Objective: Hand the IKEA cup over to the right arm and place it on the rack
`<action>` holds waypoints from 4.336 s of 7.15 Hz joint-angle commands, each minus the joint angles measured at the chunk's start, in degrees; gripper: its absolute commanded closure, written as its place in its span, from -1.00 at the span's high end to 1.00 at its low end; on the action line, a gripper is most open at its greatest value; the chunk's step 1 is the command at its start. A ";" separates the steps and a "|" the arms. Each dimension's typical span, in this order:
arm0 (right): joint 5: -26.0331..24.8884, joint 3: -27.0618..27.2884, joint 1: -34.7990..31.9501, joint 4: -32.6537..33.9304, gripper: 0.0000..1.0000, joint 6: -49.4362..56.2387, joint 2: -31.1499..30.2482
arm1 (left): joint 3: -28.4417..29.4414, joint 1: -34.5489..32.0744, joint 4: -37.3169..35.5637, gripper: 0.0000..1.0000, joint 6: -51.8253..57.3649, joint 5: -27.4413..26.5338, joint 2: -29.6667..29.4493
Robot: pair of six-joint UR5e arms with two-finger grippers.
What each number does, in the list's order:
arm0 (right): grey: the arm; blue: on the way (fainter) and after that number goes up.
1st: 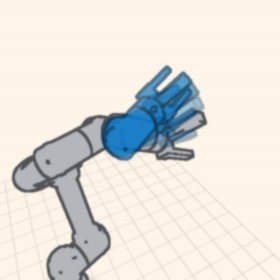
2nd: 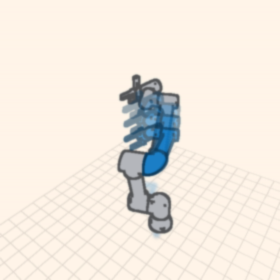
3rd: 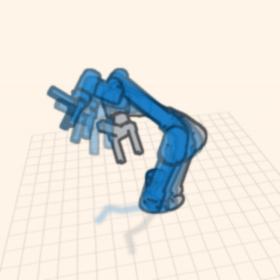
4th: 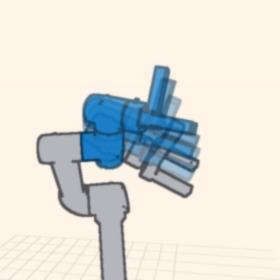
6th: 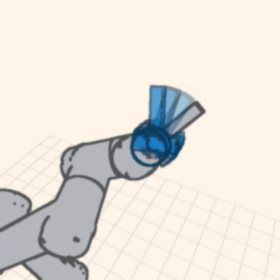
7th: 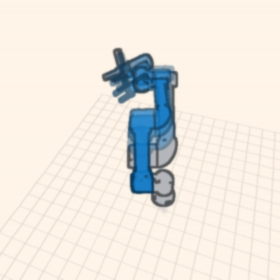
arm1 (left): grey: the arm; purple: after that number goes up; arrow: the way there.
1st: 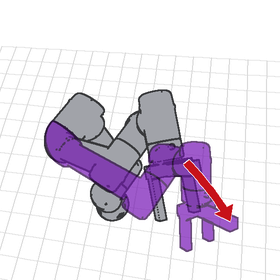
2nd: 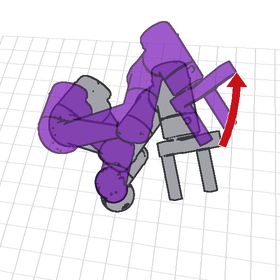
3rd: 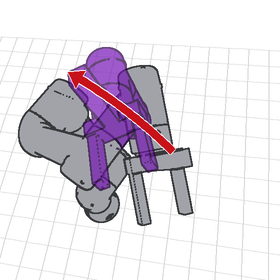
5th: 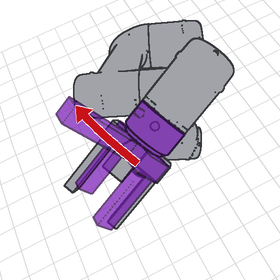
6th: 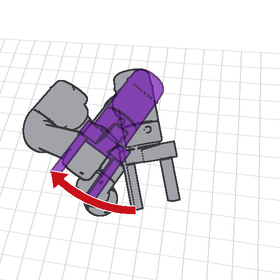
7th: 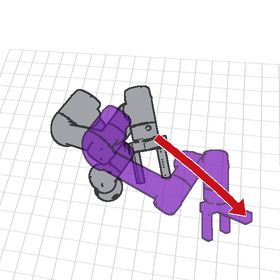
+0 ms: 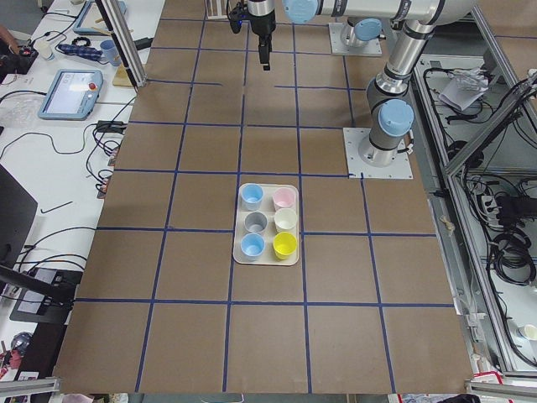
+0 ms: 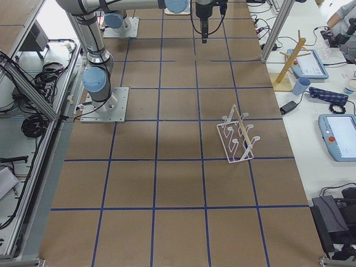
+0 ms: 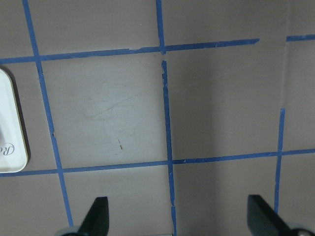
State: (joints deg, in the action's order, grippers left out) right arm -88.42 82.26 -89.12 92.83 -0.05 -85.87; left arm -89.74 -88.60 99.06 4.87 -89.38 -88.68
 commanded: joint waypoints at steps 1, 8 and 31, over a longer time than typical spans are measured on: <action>0.00 0.00 0.00 -0.02 1.00 -0.13 0.09 | -0.52 -0.08 -0.35 1.00 -0.21 0.00 0.61; 0.09 0.00 0.09 0.07 1.00 -0.04 0.09 | -1.14 18.96 -6.93 1.00 20.81 -2.37 -5.43; 0.62 0.00 0.00 -0.02 1.00 -0.13 0.09 | -10.55 37.72 -35.43 -1.00 69.40 -2.46 -23.47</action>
State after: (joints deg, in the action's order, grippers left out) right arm -87.81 82.27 -89.12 92.82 -0.18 -85.78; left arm -100.45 -50.69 63.06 74.19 -91.92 -112.47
